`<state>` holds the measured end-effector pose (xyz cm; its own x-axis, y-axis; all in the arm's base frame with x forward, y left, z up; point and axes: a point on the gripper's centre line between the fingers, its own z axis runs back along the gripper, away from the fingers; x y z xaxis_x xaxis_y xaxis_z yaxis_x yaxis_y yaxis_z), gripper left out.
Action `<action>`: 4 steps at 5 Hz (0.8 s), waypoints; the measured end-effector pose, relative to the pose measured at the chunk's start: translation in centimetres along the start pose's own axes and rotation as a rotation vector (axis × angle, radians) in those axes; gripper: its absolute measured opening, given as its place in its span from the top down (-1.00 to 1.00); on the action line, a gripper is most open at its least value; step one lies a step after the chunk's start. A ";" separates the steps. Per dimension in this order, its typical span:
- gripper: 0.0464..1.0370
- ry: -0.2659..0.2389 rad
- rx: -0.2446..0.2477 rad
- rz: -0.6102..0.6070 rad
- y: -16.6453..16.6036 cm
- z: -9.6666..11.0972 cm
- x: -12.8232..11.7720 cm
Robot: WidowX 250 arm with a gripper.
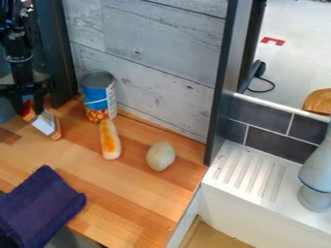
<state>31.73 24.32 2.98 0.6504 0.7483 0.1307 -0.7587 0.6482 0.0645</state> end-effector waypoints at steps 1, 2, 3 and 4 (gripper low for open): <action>0.21 0.008 -0.015 0.005 -0.1 0.3 -0.5; 0.37 -0.012 -0.034 0.012 -0.2 1.8 -0.9; 0.42 -0.050 -0.035 0.009 -0.3 5.5 -1.7; 0.42 -0.061 -0.024 -0.084 -3.1 8.6 -3.9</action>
<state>31.21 18.13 10.81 0.7074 0.6820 0.1858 -0.7003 0.7118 0.0538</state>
